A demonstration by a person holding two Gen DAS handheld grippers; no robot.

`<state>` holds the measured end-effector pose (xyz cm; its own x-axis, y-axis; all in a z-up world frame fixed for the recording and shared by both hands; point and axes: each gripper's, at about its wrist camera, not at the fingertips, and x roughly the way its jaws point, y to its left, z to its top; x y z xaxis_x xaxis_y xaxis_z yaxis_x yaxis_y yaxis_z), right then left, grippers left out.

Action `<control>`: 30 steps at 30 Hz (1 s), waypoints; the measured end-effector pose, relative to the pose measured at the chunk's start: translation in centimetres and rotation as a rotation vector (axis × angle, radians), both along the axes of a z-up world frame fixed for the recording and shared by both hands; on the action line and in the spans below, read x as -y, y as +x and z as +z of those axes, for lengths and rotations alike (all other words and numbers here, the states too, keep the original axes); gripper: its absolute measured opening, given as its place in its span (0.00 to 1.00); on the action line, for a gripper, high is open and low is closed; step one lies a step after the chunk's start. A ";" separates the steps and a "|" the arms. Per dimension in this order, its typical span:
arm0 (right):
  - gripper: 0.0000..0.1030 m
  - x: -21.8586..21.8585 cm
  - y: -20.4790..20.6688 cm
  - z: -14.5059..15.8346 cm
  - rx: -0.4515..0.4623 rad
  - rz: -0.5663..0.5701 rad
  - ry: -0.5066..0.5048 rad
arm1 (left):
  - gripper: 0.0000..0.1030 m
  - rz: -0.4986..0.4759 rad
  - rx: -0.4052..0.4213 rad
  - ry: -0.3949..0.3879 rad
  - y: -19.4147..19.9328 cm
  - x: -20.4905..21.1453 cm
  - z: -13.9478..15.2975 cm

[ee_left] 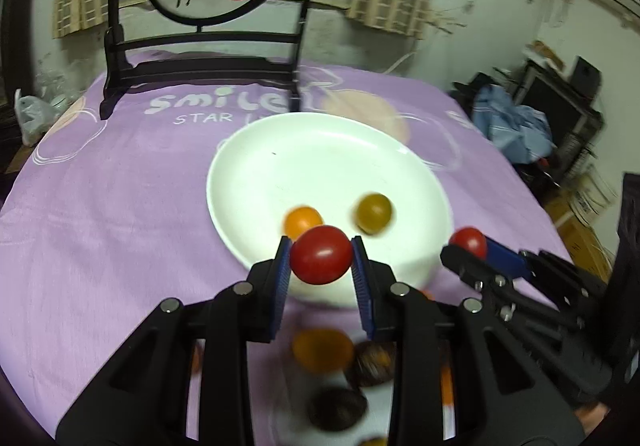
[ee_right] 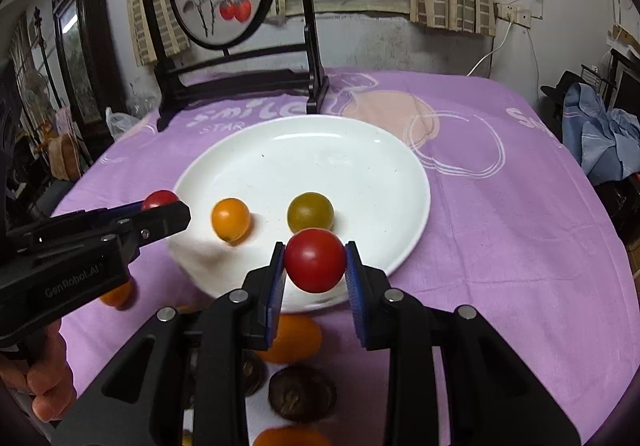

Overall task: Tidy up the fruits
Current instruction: 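Carry both red tomatoes over the white plate and open both tools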

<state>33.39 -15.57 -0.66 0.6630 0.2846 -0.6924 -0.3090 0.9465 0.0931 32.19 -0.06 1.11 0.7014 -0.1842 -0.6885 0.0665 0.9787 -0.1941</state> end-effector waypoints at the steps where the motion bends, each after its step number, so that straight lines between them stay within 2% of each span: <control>1: 0.29 -0.2 0.5 -0.4 -0.010 0.005 -0.007 | 0.29 0.007 -0.011 0.002 0.6 0.0 -0.3; 6: 0.29 -0.8 2.2 -1.6 -0.036 0.012 -0.032 | 0.29 0.017 -0.083 0.034 2.8 0.2 -2.4; 14: 0.29 -1.4 2.5 -2.3 -0.052 0.031 -0.056 | 0.29 0.024 -0.124 0.076 3.9 0.2 -3.9; 17: 0.37 -1.5 2.3 -2.2 -0.047 0.032 -0.071 | 0.30 0.019 -0.125 0.093 3.8 0.4 -4.0; 18: 0.38 -1.5 2.1 -2.1 -0.044 0.030 -0.073 | 0.33 0.019 -0.123 0.094 3.8 0.4 -3.9; 19: 0.38 -1.2 1.8 -1.7 -0.043 0.027 -0.069 | 0.42 0.018 -0.119 0.091 3.6 0.4 -3.8; 20: 0.39 -0.8 1.6 -1.5 -0.043 0.029 -0.057 | 0.46 0.023 -0.109 0.089 3.4 0.3 -3.5; 22: 0.40 0.0 0.8 -0.7 -0.041 0.032 -0.021 | 0.68 0.036 -0.087 0.083 2.5 -0.1 -2.5; 25: 0.41 0.8 -0.6 0.6 -0.027 0.036 0.015 | 0.84 0.068 -0.038 0.032 0.6 -1.7 -0.3; 27: 0.41 1.0 -1.6 1.1 -0.018 0.048 0.028 | 0.88 0.085 0.002 -0.009 -0.8 -3.0 1.2; 30: 0.41 1.4 -3.1 1.3 -0.025 0.068 0.035 | 0.92 0.105 0.041 -0.007 -2.7 -4.4 2.2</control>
